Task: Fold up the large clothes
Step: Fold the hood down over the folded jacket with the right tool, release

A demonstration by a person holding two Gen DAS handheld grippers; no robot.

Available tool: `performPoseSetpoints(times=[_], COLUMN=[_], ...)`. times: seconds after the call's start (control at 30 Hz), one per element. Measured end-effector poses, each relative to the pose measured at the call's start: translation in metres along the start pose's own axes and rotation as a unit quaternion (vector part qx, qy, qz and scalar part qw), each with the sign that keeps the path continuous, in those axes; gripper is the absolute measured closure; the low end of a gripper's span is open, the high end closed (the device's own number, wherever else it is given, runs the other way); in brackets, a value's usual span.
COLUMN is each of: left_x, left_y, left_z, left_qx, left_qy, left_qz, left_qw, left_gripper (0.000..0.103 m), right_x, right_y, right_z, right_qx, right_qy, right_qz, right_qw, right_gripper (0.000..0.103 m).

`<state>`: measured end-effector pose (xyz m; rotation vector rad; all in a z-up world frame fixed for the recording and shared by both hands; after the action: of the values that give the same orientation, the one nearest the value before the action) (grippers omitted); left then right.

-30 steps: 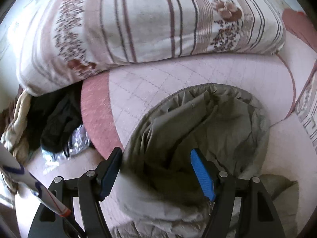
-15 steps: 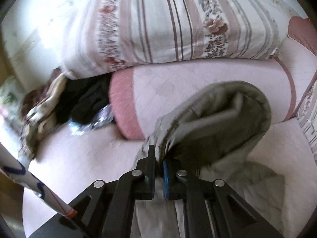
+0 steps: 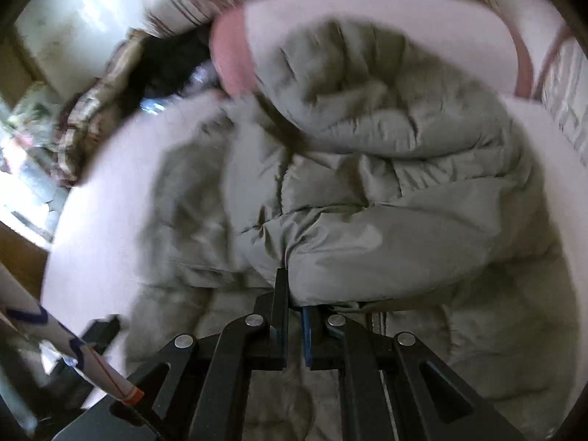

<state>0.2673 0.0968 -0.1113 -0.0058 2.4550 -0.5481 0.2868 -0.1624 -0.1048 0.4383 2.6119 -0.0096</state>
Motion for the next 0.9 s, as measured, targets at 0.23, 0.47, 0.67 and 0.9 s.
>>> performPoseSetpoints(times=[0.23,0.47,0.67,0.9], left_x=[-0.001,-0.002,0.000,-0.002], left_y=[0.002,-0.002,-0.007,-0.005], left_z=[0.007,0.003,0.003,0.002], left_qx=[-0.006,-0.008,-0.015,-0.015], left_qy=[0.009,0.003,0.002,0.002], left_qz=[0.001,0.002,0.014,0.013], left_qw=[0.9999,1.0000,0.9998,0.9998], left_gripper=[0.041,0.041,0.041,0.041], right_x=[0.005,0.013,-0.046,-0.063], right_y=[-0.019,-0.040,-0.045,-0.046], right_z=[0.025,-0.052,-0.074,0.017], right_qx=[-0.039,-0.007,0.059,0.101], right_qy=[0.031,-0.036,-0.120,-0.036], right_qz=[0.030,-0.017,-0.003,0.024], right_qw=[0.998,0.999,0.991,0.994], right_gripper=[0.079,0.074,0.067,0.067])
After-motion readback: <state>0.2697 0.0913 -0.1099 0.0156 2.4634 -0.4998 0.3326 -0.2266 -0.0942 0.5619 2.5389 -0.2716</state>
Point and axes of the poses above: each gripper's, at about its wrist camera, not at the fingertips, and z roughly the way its jaws point, y to its left, x to its underside, the point moved 3 cm from there along z, roughly the way its jaws point, and after that the axes turned 11 degrees about x, right-handed, at the moved point
